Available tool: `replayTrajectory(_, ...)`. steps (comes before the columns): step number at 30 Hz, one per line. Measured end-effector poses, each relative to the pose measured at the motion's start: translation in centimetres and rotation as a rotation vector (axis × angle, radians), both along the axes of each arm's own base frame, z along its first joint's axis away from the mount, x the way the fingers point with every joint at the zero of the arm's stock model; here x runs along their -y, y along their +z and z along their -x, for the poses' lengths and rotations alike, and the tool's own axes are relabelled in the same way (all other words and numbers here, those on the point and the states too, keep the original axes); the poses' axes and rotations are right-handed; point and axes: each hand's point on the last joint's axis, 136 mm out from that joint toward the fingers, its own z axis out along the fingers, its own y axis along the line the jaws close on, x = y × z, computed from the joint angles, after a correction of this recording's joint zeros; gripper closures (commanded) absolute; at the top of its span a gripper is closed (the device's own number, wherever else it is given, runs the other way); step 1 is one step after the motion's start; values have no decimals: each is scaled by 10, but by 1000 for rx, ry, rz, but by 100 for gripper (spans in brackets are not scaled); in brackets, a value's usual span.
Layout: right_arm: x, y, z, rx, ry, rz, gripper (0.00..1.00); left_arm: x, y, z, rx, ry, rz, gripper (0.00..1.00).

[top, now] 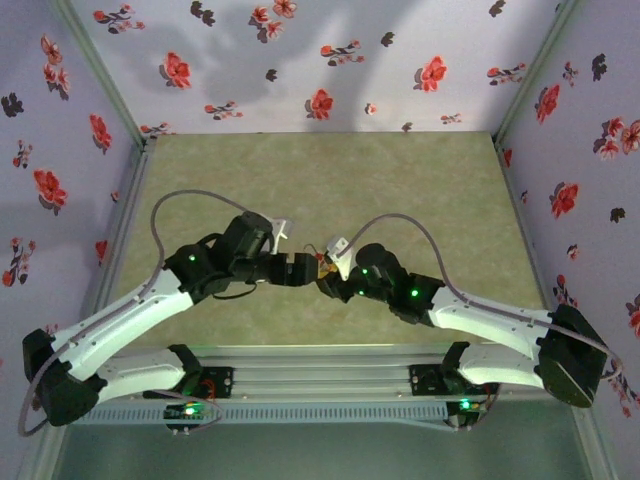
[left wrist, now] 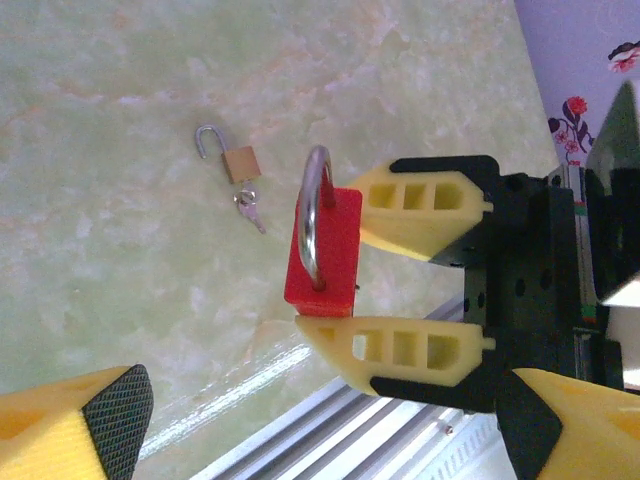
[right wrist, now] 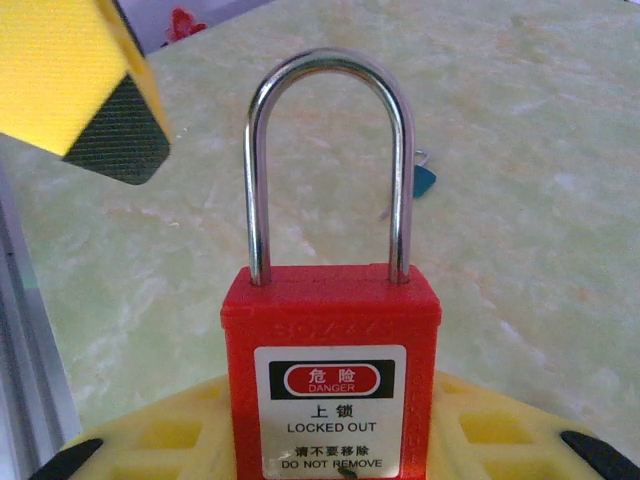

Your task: Lock with the key

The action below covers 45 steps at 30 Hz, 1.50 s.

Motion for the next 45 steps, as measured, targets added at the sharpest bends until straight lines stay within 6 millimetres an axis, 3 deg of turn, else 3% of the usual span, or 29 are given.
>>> replayTrajectory(15,-2,0,6,8,26,-4,100,16,-14,7,-110,-73,27,19)
replayTrajectory(25,-5,9,10,21,45,-34,100,6,-21,-9,-132,-21,13,19)
replayTrajectory(34,-7,13,12,24,60,-49,100,11,-20,-5,-152,-46,33,21)
replayTrajectory(45,-9,13,15,28,75,-47,100,16,-26,-3,-181,-67,36,33)
